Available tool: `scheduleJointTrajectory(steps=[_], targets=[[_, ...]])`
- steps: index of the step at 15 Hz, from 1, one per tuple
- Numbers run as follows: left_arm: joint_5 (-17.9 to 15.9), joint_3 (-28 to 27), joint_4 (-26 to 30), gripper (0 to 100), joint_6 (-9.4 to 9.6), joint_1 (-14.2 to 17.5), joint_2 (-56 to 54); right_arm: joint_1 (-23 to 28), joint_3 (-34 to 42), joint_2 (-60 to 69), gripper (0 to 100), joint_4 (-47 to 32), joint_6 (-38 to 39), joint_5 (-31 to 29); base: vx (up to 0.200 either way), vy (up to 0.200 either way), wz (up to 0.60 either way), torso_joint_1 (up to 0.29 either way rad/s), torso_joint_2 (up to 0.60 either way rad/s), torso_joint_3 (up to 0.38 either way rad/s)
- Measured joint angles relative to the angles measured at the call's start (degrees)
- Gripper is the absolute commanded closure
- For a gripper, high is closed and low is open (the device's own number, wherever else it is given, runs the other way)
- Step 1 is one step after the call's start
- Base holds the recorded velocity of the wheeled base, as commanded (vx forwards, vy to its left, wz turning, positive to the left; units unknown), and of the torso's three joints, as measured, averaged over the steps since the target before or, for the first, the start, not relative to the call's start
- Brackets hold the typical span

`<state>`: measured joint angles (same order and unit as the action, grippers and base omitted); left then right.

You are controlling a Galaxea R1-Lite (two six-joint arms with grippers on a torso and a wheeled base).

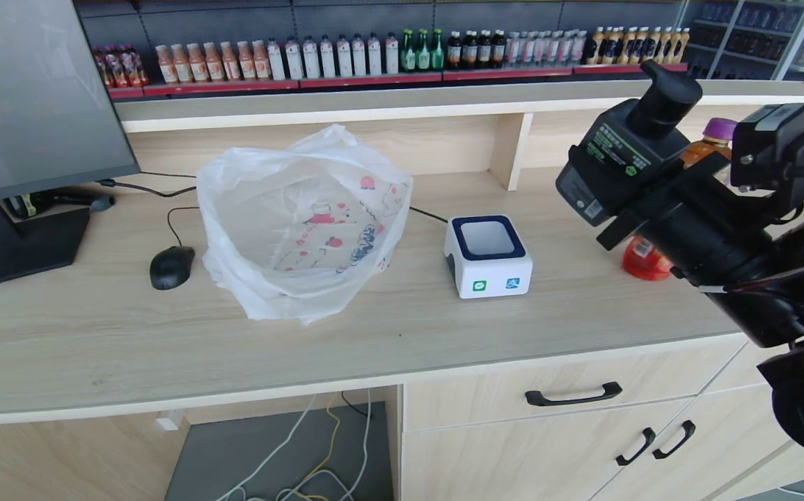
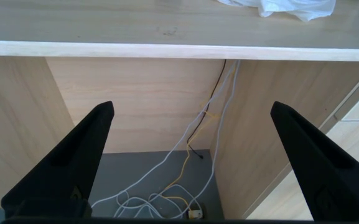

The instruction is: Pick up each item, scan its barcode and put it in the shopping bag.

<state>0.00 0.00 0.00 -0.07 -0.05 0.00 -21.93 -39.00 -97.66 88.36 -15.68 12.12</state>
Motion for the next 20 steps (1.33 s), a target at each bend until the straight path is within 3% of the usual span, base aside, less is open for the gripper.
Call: scheduleJointTrajectory(steps=[7,15,17,20], targets=[[0.0,0.0,0.0,0,0.0,0.05,0.0,-2.32,-7.89,-6.95,100,0.0,-5.18,2.22,0.0,0.0,0.0,0.0,0.0,0.0],[0.0,0.0,0.0,0,0.0,-0.06,0.0,-1.88,-25.77,-18.24,100,0.05,-13.25,6.33,0.0,0.0,0.0,0.0,0.0,0.0],[0.0,0.0,0.0,0,0.0,0.02,0.0,-1.5,-29.38,-20.86,100,0.07,-19.41,7.23,0.0,0.0,0.0,0.0,0.0,0.0],[0.0,0.0,0.0,0,0.0,0.0,0.0,0.35,-30.6,-22.99,100,0.05,-26.36,15.99,0.0,0.0,0.0,0.0,0.0,0.0]])
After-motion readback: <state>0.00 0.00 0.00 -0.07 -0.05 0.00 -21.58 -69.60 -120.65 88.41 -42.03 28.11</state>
